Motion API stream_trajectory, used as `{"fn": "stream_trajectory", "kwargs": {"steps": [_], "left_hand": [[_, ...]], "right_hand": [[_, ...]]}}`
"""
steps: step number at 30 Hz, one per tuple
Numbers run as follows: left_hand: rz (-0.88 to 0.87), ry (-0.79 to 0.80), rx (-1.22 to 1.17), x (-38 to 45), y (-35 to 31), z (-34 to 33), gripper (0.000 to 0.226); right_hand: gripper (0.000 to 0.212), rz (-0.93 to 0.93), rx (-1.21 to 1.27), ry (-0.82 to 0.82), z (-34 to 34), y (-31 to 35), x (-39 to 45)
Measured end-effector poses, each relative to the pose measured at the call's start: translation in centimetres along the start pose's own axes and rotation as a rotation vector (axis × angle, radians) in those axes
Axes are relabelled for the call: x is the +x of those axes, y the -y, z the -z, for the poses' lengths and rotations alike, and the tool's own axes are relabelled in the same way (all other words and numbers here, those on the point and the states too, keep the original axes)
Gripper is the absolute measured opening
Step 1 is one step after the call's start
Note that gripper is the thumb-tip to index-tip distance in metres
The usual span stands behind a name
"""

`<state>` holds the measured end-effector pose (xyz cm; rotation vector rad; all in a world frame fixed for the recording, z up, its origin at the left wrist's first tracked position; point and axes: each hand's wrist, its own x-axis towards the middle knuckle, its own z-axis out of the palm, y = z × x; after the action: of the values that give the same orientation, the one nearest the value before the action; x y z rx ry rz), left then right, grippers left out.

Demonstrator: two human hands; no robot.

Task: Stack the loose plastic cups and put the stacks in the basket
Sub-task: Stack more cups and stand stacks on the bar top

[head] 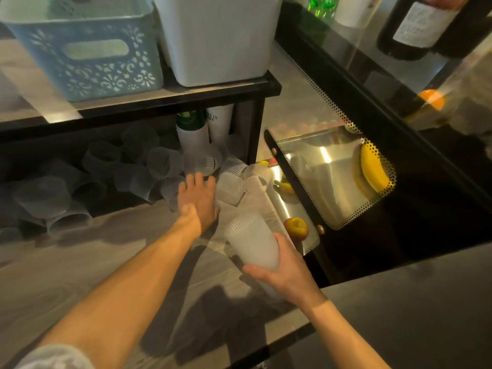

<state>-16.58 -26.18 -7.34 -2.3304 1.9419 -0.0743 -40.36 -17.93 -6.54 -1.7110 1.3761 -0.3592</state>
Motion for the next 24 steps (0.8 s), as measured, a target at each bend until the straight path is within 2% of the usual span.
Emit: {"fn": "stream_trajectory", "kwargs": {"steps": [4, 8, 11, 13, 19, 24], "left_hand": [[-0.004, -0.052, -0.027, -0.7, 0.1, 0.0, 0.063], [0.044, -0.138, -0.189, -2.3, 1.0, 0.5, 0.068], [0.145, -0.133, -0.481, -3.9, 2.3, 1.1, 0.084], [0.245, -0.12, -0.766, -5.1, 3.2, 1.6, 0.085], [0.482, -0.034, -1.543, -8.5, 4.0, 2.2, 0.049], [0.424, -0.087, -1.704, -11.7, 3.3, 2.8, 0.06]], "right_hand": [[0.09, -0.017, 0.028, 0.01, 0.1, -0.1, 0.1], [0.088, -0.022, 0.031, -0.002, 0.1, -0.1, 0.2], [0.085, -0.014, 0.031, 0.007, -0.1, 0.1, 0.1], [0.082, -0.004, 0.04, 0.024, -0.2, 0.2, -0.1], [0.083, 0.012, 0.028, 0.055, -1.2, 0.9, -0.3], [0.088, 0.023, -0.029, 0.104, -1.9, 1.6, -0.4]]}}
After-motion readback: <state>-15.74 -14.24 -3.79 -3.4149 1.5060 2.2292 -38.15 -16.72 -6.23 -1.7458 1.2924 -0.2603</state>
